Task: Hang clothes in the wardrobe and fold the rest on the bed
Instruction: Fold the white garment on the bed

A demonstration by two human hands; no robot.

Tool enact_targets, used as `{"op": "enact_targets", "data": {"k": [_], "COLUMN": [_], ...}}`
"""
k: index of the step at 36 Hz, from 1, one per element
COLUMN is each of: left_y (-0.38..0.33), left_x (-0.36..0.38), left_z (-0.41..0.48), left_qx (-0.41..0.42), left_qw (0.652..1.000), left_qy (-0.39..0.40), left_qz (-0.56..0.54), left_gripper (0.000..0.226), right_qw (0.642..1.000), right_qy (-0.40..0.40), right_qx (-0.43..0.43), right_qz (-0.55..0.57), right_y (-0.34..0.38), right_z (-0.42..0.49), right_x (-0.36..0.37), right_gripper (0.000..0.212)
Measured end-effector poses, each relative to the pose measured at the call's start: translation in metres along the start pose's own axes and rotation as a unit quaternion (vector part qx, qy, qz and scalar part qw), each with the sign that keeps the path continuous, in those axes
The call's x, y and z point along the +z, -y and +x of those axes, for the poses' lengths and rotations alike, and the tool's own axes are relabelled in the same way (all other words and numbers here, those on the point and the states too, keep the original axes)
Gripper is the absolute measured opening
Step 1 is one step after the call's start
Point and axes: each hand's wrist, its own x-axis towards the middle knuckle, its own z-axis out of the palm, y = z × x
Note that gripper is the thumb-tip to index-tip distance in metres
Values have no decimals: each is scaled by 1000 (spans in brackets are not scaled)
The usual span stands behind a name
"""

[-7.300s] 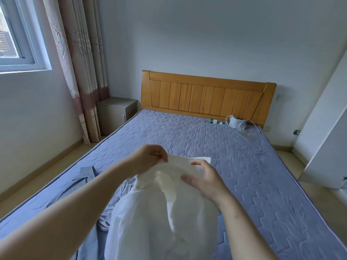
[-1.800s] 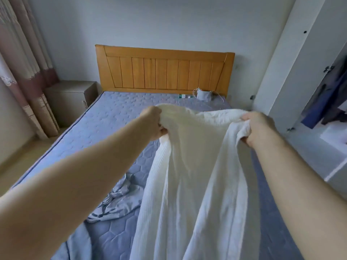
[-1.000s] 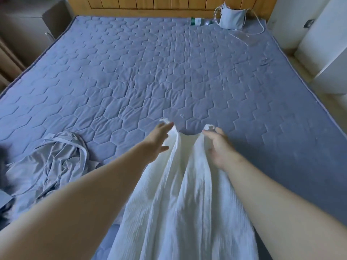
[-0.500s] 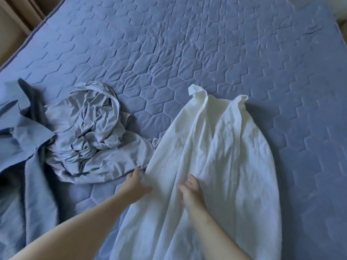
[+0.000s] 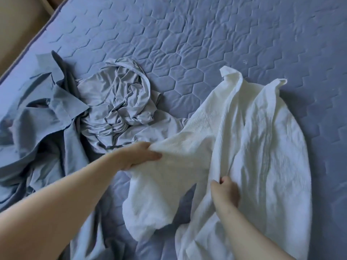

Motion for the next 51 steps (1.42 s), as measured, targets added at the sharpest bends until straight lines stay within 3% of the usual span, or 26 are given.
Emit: {"op": "enact_targets", "data": {"k": [2, 5, 7, 10, 12, 15, 18, 22, 26, 29, 32, 36, 39, 41, 45, 51], "left_y": [-15, -32, -36, -26, -15, 5, 23, 22, 21, 22, 15, -14, -40, -52, -67, -45], "left_x": [-26, -55, -63, -48, -19, 23, 48, 55, 52, 42, 28, 1, -30, -49, -73, -34], "left_z": [2, 4, 9, 15, 15, 15, 24, 29, 31, 30, 33, 30, 16, 9, 6, 18], "left_qx": [59, 131, 123, 82, 108, 202, 249, 149, 119, 57, 34, 58, 59, 67, 102, 44], "left_qw": [992, 929, 902, 879, 864, 801, 769, 825, 808, 830, 881, 919, 933, 926, 865, 883], "left_qy": [-89, -297, -368, -372, -384, -453, -448, -354, -275, -268, -251, -274, -325, -364, -465, -412], "left_qz": [60, 178, 189, 287, 307, 337, 381, 415, 507, 485, 399, 277, 142, 69, 159, 220], "left_gripper": [25, 12, 24, 55, 52, 39, 48, 63, 75, 88, 65, 27, 26, 34, 35, 80], "right_qw": [999, 997, 996, 995, 990, 972, 963, 974, 989, 990, 987, 977, 963, 952, 934, 926], "right_qy": [-12, -14, -12, -11, -37, -71, -70, -10, 96, 96, 98, 88, 88, 93, 131, 153], "right_qx": [10, 21, 29, 46, 74, 128, 138, 91, 28, 34, 61, 83, 91, 93, 93, 104], "right_qz": [39, 77, 87, 86, 113, 183, 221, 206, 113, 93, 114, 173, 237, 277, 319, 329], "right_y": [3, 6, 5, 2, -2, -8, -17, -28, -34, -40, -40, -37, -34, -30, -20, -24], "right_z": [-3, -6, -5, -3, -1, 3, 9, 14, 12, 16, 18, 14, 9, 5, 3, 7], "right_x": [-3, -7, -8, -10, -11, -17, -22, -26, -17, -11, -14, -22, -21, -20, -23, -19], "right_gripper": [24, 23, 22, 12, 11, 29, 33, 17, 36, 37, 38, 40, 39, 43, 15, 14]}}
